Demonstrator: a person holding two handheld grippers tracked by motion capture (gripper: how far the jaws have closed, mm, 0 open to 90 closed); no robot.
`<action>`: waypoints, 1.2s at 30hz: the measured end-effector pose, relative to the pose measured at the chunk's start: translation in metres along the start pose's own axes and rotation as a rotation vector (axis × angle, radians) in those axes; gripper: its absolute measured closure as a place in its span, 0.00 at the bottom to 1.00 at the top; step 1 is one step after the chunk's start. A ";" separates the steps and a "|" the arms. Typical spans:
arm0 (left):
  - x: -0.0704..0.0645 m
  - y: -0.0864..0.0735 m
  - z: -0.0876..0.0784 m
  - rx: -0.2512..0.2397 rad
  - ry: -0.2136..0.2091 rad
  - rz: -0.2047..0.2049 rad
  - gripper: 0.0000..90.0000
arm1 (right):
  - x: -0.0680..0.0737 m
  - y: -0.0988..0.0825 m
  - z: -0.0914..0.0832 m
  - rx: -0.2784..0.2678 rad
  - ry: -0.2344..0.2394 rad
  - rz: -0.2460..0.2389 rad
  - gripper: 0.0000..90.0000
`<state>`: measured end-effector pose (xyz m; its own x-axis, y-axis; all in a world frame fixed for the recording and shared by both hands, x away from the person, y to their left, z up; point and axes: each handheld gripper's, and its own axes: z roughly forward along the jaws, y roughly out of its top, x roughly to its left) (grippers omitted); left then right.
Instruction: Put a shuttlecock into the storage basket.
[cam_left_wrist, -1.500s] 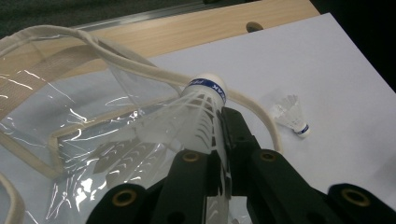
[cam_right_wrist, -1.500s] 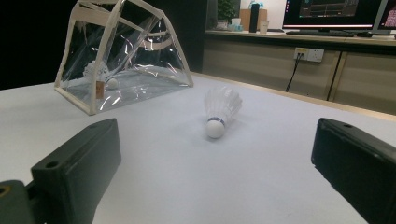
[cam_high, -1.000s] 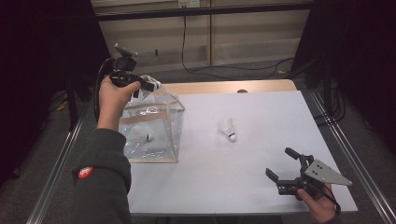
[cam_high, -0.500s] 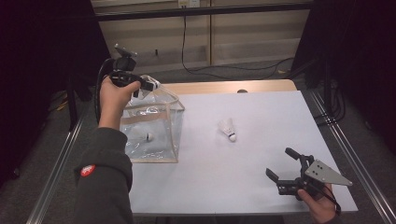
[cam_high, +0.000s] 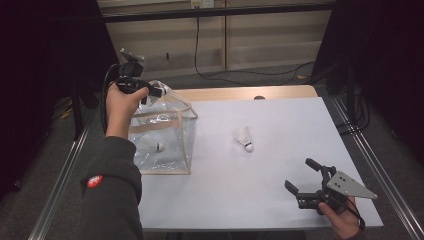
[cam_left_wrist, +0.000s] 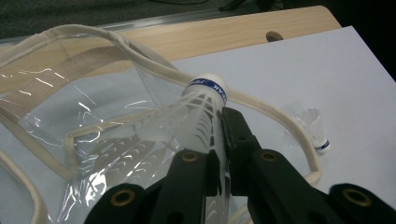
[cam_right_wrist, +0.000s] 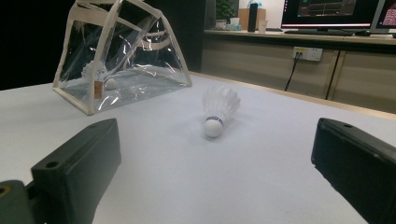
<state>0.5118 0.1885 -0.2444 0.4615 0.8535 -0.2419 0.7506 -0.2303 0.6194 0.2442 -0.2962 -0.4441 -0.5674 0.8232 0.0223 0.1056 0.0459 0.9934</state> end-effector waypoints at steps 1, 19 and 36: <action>0.000 0.000 0.000 -0.002 0.007 0.000 0.97 | 0.000 0.000 0.000 0.001 0.000 -0.003 0.01; 0.016 -0.001 0.003 -0.018 0.028 -0.035 0.97 | 0.002 0.000 0.000 0.000 0.006 -0.003 0.01; 0.028 -0.005 0.015 -0.012 0.075 -0.059 0.96 | 0.001 -0.001 0.001 0.003 0.007 0.003 0.01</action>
<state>0.5276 0.2064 -0.2657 0.3798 0.8981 -0.2218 0.7693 -0.1735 0.6148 0.2442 -0.2949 -0.4450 -0.5724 0.8196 0.0263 0.1101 0.0450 0.9929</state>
